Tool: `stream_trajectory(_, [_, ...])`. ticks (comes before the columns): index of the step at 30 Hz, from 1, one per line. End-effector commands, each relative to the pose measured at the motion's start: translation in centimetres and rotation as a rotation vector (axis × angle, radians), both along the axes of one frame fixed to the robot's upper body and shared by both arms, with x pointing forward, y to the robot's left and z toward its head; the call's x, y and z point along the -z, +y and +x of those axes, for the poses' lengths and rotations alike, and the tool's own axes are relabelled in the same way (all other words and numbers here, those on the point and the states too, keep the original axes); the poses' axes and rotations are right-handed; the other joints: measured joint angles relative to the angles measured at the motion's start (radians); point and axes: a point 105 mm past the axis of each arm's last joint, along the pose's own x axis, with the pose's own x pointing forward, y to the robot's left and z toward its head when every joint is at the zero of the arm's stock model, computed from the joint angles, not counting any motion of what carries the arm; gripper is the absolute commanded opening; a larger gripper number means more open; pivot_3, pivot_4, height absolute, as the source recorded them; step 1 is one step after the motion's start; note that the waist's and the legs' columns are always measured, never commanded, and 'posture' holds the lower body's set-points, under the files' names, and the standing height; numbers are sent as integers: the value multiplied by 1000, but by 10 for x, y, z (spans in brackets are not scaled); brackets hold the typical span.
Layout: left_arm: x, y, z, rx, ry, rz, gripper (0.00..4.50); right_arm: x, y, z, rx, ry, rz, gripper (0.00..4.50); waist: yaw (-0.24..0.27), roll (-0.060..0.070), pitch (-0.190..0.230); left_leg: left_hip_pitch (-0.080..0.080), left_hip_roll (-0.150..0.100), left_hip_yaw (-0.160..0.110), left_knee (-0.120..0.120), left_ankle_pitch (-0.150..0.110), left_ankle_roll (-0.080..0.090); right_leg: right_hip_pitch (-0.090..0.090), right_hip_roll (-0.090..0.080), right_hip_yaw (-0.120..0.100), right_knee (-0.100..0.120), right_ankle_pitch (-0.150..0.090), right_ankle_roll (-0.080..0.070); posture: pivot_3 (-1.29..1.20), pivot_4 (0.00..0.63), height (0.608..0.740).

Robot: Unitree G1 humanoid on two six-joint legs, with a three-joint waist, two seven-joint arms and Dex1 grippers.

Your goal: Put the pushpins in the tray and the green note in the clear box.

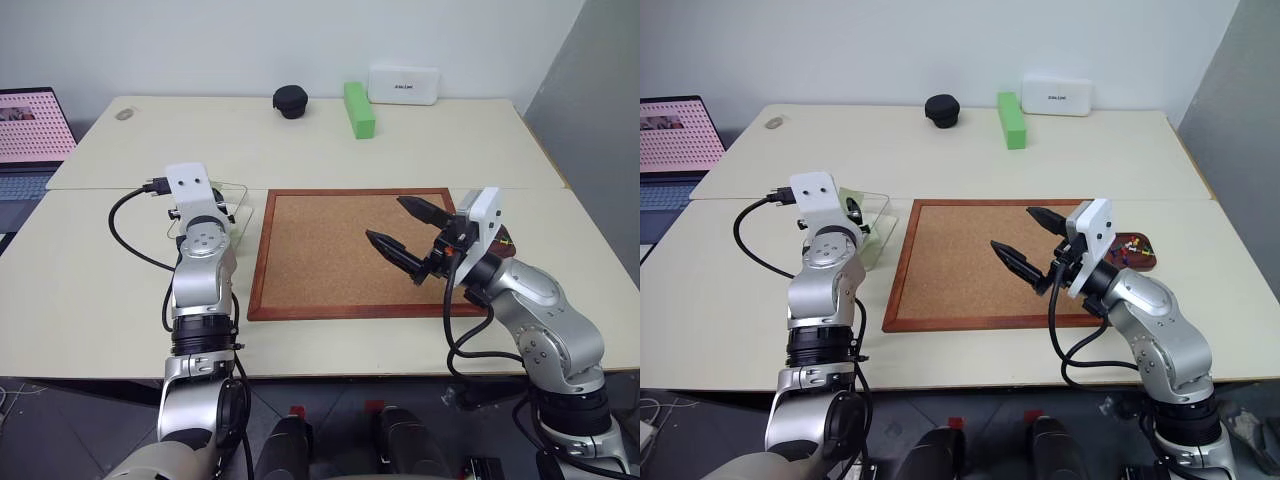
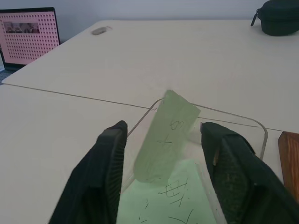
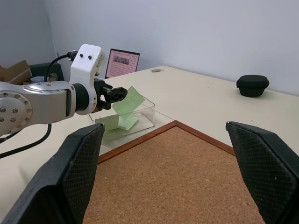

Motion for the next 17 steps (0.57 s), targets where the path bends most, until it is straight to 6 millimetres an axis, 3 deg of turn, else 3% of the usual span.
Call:
stream_trajectory(1, [-20,-13,0,71,-80,22,3560,-6,-6,5,66,-35,7,4423,0,0,0,0,0,0,0,0,0,0,0,0,0,0,0,0,150,740])
stream_trajectory(4, [-21,-52,2,301,-128,-22,4174,0,-15,15,198,-47,-11,4423,0,0,0,0,0,0,0,0,0,0,0,0,0,0,0,0,150,740])
stream_trajectory(5, [-21,-73,0,422,-144,-30,4174,1,-20,20,256,-43,-3,4423,1,0,0,0,0,0,0,0,0,0,0,0,0,0,0,0,150,740])
stream_trajectory(7, [-19,-95,-7,558,-159,-13,4174,7,-27,29,359,-32,-21,4423,1,0,0,0,0,0,0,0,0,0,0,0,0,0,0,0,150,740])
stream_trajectory(12, [18,-107,-23,624,-86,-61,4174,39,-37,43,566,75,-60,4423,-4,0,0,1,0,2,0,0,0,0,0,2,0,1,-2,0,150,740])
stream_trajectory(17, [33,-110,-32,633,-51,-60,4174,53,-39,44,641,130,-42,4423,-5,0,0,2,1,2,0,0,0,-1,1,2,2,0,-1,0,150,740])
